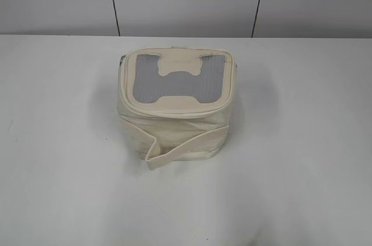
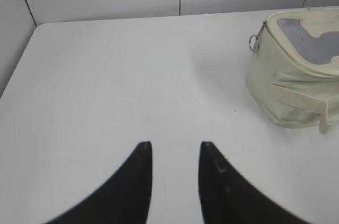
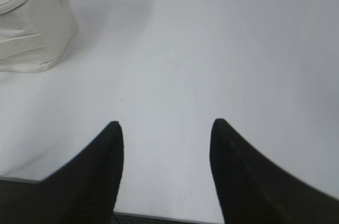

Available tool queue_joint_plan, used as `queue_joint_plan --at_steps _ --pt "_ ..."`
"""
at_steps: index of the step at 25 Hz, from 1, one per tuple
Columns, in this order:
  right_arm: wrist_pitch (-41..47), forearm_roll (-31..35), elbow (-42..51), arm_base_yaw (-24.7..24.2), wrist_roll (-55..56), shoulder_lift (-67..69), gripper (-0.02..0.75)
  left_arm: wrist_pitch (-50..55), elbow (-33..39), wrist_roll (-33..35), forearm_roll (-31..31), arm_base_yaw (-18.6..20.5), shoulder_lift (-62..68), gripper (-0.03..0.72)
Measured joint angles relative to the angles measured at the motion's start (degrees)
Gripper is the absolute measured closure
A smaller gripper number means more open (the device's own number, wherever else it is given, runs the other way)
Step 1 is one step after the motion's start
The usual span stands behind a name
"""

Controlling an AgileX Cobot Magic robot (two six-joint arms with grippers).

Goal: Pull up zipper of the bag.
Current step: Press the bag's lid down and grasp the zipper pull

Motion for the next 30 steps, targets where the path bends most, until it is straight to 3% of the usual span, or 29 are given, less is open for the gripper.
queue_joint_plan --at_steps 10,14,19,23,26,30 --pt "-0.22 3.75 0.0 0.0 0.0 0.0 0.318 0.0 0.0 0.0 0.0 0.0 0.0 0.451" --pt "-5.14 15.7 -0.24 0.0 -4.66 4.16 0.318 0.0 0.0 0.0 0.0 0.0 0.0 0.451" --pt "-15.5 37.57 -0.42 0.0 -26.95 23.01 0.318 0.0 0.0 0.0 0.0 0.0 0.0 0.451" --pt "-15.86 54.79 -5.13 0.0 -51.81 45.18 0.318 0.0 0.0 0.0 0.0 0.0 0.0 0.451" --pt "-14.07 59.57 -13.57 0.61 -61.87 62.9 0.318 -0.06 0.0 0.0 0.0 0.0 0.0 0.451" --pt "-13.41 59.1 -31.12 5.39 -64.98 84.63 0.318 -0.06 0.0 0.0 0.0 0.0 0.0 0.451"
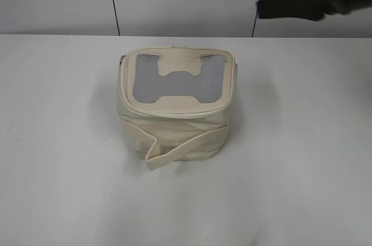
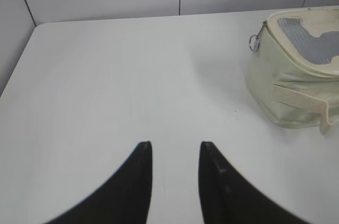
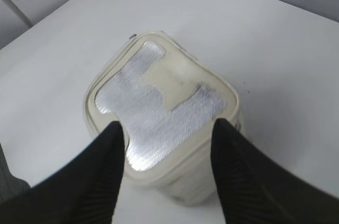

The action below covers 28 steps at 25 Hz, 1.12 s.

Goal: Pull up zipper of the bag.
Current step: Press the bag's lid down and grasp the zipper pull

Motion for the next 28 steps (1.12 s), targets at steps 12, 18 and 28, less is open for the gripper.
queue_joint_plan --at_steps 12,18,28 --pt "17.08 -15.38 -55.44 14.82 12.94 44.65 0.318 0.0 0.0 0.0 0.27 0.0 0.0 0.451" --pt "20.09 -16.22 -65.07 18.56 17.1 53.4 0.318 0.0 0.0 0.0 0.48 0.0 0.1 0.451" --pt "19.69 -19.89 -65.67 19.82 19.04 56.0 0.657 -8.02 -1.9 2.96 -7.17 -0.12 15.21 0.471"
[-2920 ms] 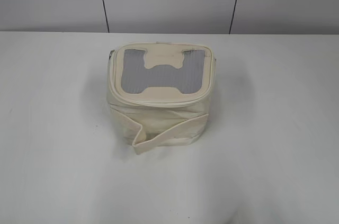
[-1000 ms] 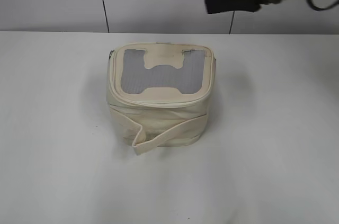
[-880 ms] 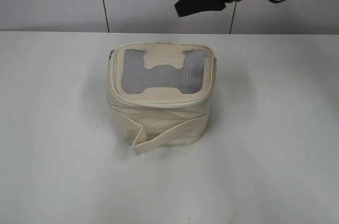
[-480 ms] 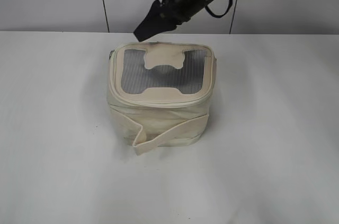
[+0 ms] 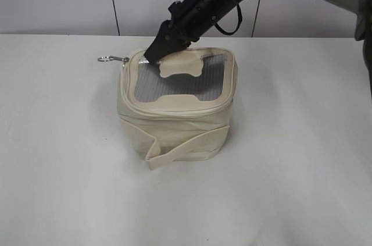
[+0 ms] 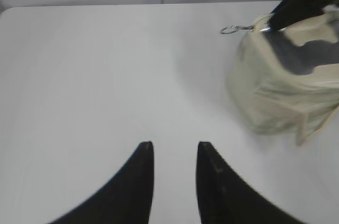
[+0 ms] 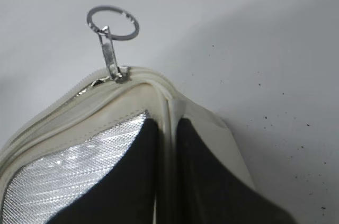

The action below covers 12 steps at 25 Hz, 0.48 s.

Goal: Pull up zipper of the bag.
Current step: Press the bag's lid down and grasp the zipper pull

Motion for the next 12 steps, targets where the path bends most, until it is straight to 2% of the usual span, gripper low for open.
queue_joint_plan --at_steps 2,5,7,9,12 --pt "0.0 0.0 0.0 0.0 0.04 0.04 0.661 -5.09 -0.95 7.72 -10.2 -0.56 8.09 0.495" --pt "0.0 0.0 0.0 0.0 0.04 0.04 0.661 -8.38 -3.19 27.34 -31.39 -1.02 22.69 0.505" --pt "0.0 0.0 0.0 0.0 0.04 0.04 0.661 -8.42 -6.52 41.09 -40.88 -0.5 34.55 0.503" --pt "0.05 0.0 0.0 0.0 0.06 0.04 0.661 -7.22 -11.14 49.62 -45.21 1.5 45.81 0.478" --pt "0.15 0.0 0.0 0.0 0.71 0.04 0.662 -3.88 -19.84 56.52 -47.53 5.5 60.93 0.346"
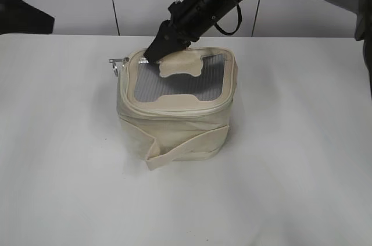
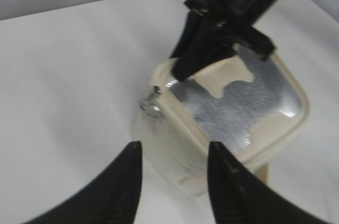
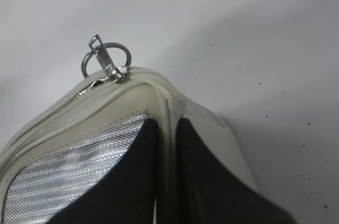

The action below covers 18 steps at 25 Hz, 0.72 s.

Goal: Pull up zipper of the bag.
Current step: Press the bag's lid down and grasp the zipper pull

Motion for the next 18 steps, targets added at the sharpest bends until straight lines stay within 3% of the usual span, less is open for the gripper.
queue_joint_plan --at_steps 3,5,13,18 --pt "0.07 0.0 0.0 0.0 0.33 0.0 0.662 2.02 -7.46 3.27 -0.18 1.22 12.3 0.181" --pt "0.13 0.0 0.0 0.0 0.5 0.0 0.662 3.81 -9.88 6.04 -0.18 0.51 17.74 0.139" --pt "0.28 0.0 0.0 0.0 1.33 0.0 0.663 2.32 -10.84 19.04 -0.05 -6.22 25.52 0.118" --pt "0.28 0.0 0.0 0.0 1.54 0.0 0.663 -4.68 -10.84 21.21 -0.24 -10.09 25.88 0.118"
